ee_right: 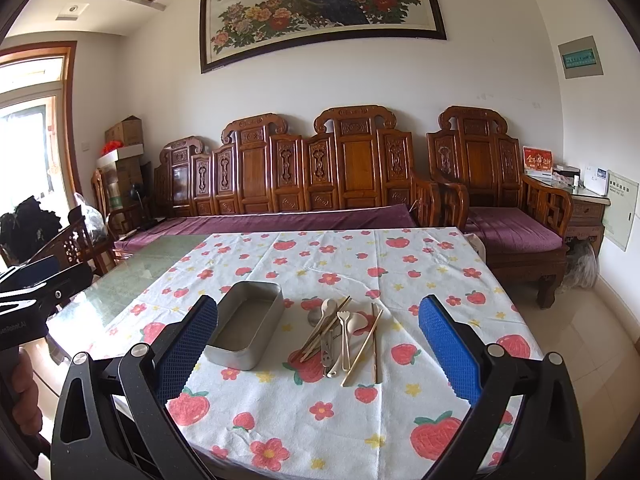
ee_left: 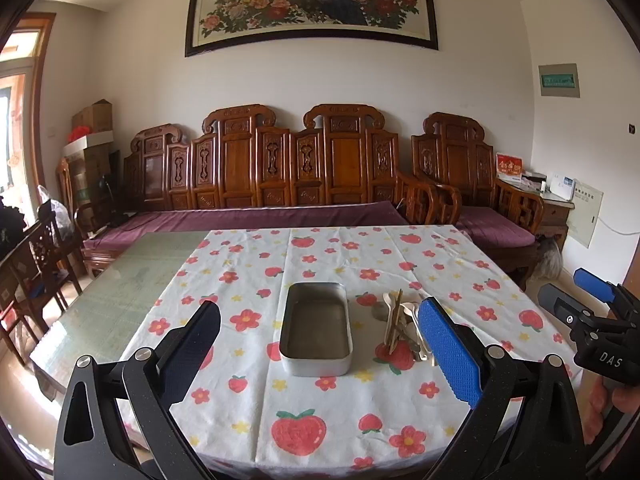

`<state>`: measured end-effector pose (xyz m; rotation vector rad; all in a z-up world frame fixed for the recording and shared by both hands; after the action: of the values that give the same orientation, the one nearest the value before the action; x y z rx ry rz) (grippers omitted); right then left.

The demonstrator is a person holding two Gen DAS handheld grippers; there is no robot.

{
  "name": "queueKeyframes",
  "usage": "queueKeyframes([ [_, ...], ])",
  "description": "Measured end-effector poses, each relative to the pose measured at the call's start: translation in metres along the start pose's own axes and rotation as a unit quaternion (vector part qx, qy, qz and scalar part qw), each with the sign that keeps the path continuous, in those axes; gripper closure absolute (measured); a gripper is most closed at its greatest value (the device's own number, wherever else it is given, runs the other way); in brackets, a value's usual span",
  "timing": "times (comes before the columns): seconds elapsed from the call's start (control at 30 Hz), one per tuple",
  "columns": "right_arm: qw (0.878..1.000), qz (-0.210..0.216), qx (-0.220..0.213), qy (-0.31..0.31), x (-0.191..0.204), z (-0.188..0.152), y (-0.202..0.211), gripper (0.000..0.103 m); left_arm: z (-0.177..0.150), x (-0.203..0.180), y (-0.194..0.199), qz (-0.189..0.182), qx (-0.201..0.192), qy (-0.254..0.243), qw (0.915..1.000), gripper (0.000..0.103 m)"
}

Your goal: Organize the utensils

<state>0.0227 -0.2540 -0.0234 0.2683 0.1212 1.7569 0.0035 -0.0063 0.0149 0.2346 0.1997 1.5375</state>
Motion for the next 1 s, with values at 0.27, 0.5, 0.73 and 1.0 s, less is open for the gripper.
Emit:
queueKeyframes([
  [0.27, 1.000, 0.000, -0.001, 0.001, -0.0001, 0.0031, 0.0009, 0.002, 0.0021, -0.0011, 0.0006, -0.001, -0.001, 0.000, 1.0000, 0.007],
  [0.5, 1.000, 0.000, -0.002, 0.002, 0.0000, 0.0034, 0.0016, 0.002, -0.0010, -0.0011, 0.0009, -0.001, -0.002, 0.001, 1.0000, 0.007],
  [0.73, 1.000, 0.000, -0.002, 0.002, 0.0003, 0.0027, 0.0015, 0.002, -0.0007, -0.0021, 0.0015, 0.000, -0.002, 0.001, 1.0000, 0.007],
  [1.0, 1.000, 0.000, -0.003, 0.003, 0.0002, 0.0035, 0.0023, 0.002, 0.0021, -0.0074, 0.0005, -0.003, -0.003, -0.001, 1.0000, 0.007],
])
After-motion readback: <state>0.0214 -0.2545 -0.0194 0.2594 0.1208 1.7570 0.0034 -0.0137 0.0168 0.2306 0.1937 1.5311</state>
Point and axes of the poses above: each gripper's, at about its wrist camera, not at the fingertips, and y roughly against the way its jaws point, x to its left, z to its top, the point moved 1 cm from there along -y, roughly the way its jaws point, and after that the axes turned 9 degrees about -x, right-handed, at the moved point
